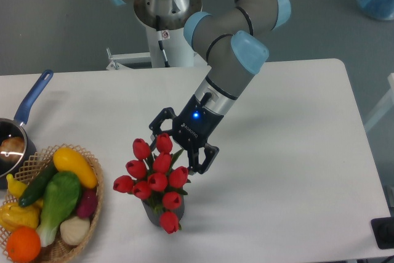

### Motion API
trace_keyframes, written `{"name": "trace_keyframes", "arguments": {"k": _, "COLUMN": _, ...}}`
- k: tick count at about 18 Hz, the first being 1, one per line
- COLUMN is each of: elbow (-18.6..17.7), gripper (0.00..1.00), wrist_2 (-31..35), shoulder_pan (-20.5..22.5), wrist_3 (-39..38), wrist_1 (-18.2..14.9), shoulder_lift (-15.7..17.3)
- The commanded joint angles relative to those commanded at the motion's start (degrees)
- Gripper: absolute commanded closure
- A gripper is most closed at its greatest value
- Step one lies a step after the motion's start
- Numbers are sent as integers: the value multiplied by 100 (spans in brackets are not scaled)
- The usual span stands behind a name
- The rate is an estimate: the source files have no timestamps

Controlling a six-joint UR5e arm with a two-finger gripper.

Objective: Pick up the flowers from the vase
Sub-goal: 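Lower the open gripper around the tulip stems above the vase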

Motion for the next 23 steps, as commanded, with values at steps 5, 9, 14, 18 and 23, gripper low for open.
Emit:
{"name": "trace_keyframes", "arguments": {"k": 5, "elbow": 9, "gripper": 0, "wrist_2": -299, "shoulder_pan": 9, "wrist_3": 9, "wrist_1": 140, "shoulder_lift": -70}}
{"name": "trace_keyframes", "arguments": {"k": 9, "elbow": 0, "gripper": 0, "wrist_2": -299, "shoulder_pan": 9, "wrist_3": 18, "wrist_1": 193, "shoulder_lift": -114}}
{"name": "trace_keyframes", "arguments": {"k": 14, "elbow": 9, "gripper": 0, "wrist_2": -290, "shoulder_pan": 9, "wrist_3": 9, "wrist_1": 193, "shoulder_lift": -150}}
{"name": "trace_keyframes", "arguments": {"k": 18, "elbow": 61, "gripper": 0, "wrist_2": -299, "shoulder_pan": 0, "wrist_3": 9, "wrist_1": 228, "shoulder_lift": -193}}
{"name": "trace_keyframes", "arguments": {"k": 23, "elbow": 237, "gripper": 0, "wrist_2": -299, "shoulder_pan": -35, "wrist_3": 9, "wrist_1": 246, "shoulder_lift": -360}}
